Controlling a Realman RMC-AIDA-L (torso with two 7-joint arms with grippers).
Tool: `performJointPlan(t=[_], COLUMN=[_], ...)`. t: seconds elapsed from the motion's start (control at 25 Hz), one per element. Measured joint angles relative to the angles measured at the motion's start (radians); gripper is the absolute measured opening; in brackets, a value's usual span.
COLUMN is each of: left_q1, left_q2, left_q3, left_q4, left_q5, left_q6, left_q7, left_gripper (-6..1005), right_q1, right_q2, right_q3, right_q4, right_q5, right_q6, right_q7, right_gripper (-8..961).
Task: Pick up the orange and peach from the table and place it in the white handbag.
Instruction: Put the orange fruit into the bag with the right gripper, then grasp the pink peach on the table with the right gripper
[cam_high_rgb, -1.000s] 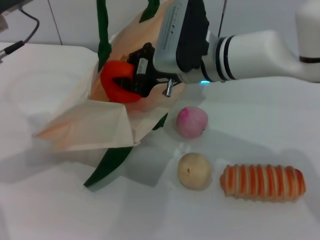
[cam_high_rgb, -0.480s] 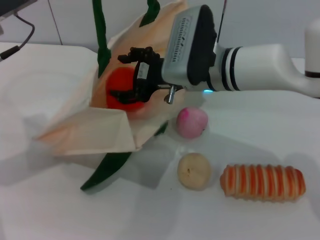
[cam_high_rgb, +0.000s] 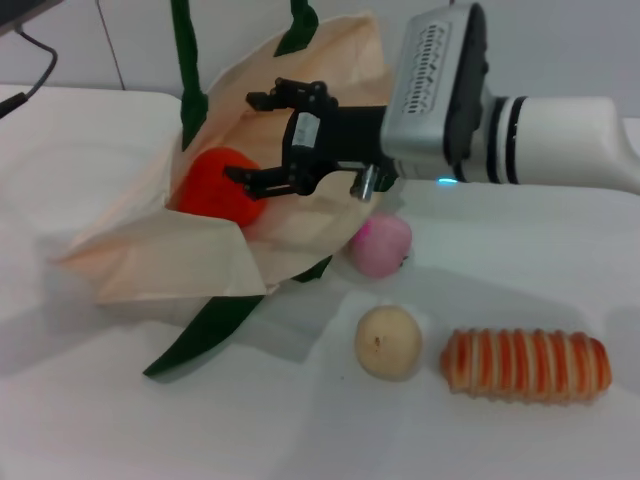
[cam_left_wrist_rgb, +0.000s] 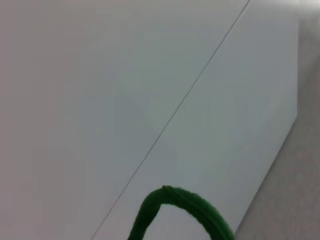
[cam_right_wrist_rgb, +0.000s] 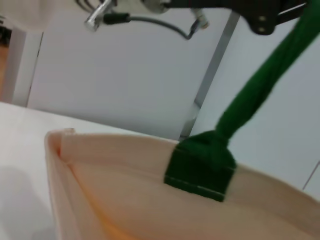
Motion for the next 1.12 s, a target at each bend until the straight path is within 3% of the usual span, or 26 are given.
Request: performJointPlan(t=[0.2, 0.56, 0.84, 1.12], left_q1=[0.020, 0.042, 0.047, 0.046], left_q2=[0.004, 0.007, 0.014, 0.015], left_q3=[0.000, 0.000, 0.000, 0.000], left_q4=[0.000, 0.001, 0.000, 0.000], left_q5=[-0.011, -0.035, -0.045, -0.045], left_q6=[-0.002, -0.004, -0.006, -0.006], left_q7=[0.001, 0.001, 0.001, 0.001], left_gripper=[123, 125, 126, 127], right_q1=[-0.071, -0.228, -0.245, -0.226], right_q2=[-0.007, -0.008, -0.004, -0.002], right_q3=[0.025, -0.016, -0.072, -0.107], right_q4=[-0.067, -0.324, -0.337, -0.264], right_q5=[0.003, -0.017, -0.145, -0.162], right_q6=[-0.066, -0.305, -0.268, -0.158], right_q7=[0.020, 0.249, 0.376, 0.384], right_gripper=[891, 891, 892, 892])
